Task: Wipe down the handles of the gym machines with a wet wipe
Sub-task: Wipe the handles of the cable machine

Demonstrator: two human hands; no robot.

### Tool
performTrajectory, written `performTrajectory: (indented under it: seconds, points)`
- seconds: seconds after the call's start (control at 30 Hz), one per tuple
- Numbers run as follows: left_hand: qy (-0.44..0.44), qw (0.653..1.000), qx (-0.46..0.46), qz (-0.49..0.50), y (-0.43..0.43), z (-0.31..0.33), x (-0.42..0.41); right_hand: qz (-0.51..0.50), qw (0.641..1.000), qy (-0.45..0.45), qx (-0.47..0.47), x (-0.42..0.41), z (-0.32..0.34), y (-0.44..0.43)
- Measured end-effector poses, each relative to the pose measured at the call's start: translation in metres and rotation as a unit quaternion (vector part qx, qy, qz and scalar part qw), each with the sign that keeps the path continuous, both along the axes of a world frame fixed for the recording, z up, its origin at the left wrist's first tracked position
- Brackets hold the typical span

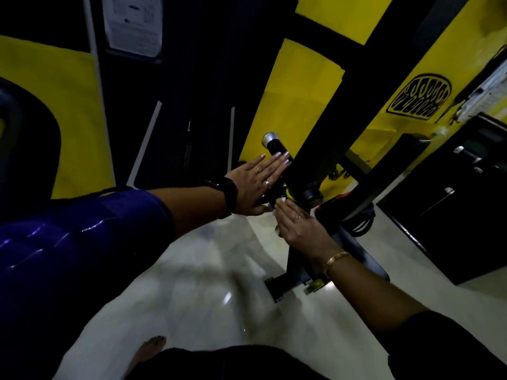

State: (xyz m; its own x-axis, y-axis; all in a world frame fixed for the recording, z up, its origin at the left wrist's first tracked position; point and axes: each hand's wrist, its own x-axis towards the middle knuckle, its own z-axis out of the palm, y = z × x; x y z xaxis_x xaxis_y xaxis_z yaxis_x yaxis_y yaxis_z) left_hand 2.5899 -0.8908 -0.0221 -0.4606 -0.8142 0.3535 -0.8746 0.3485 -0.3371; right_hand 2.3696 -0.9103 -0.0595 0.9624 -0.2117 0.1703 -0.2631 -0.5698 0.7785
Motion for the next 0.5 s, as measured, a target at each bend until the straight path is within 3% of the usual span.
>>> performTrajectory:
  seconds: [0.23, 0.37, 0.5]
  points:
    - [0.095, 0.992, -0.05, -0.059, -0.014, -0.019, -0.002, -0.059, 0.988, 0.135, -0.037, -0.01, -0.028, 0.006]
    - [0.112, 0.987, -0.077, -0.08, -0.025, -0.027, 0.0, 0.012, 0.999, 0.034, -0.016, 0.006, -0.008, -0.003]
    - [0.138, 0.982, -0.089, -0.09, -0.029, -0.03, -0.001, -0.007, 0.997, 0.049, -0.055, 0.005, -0.008, -0.007]
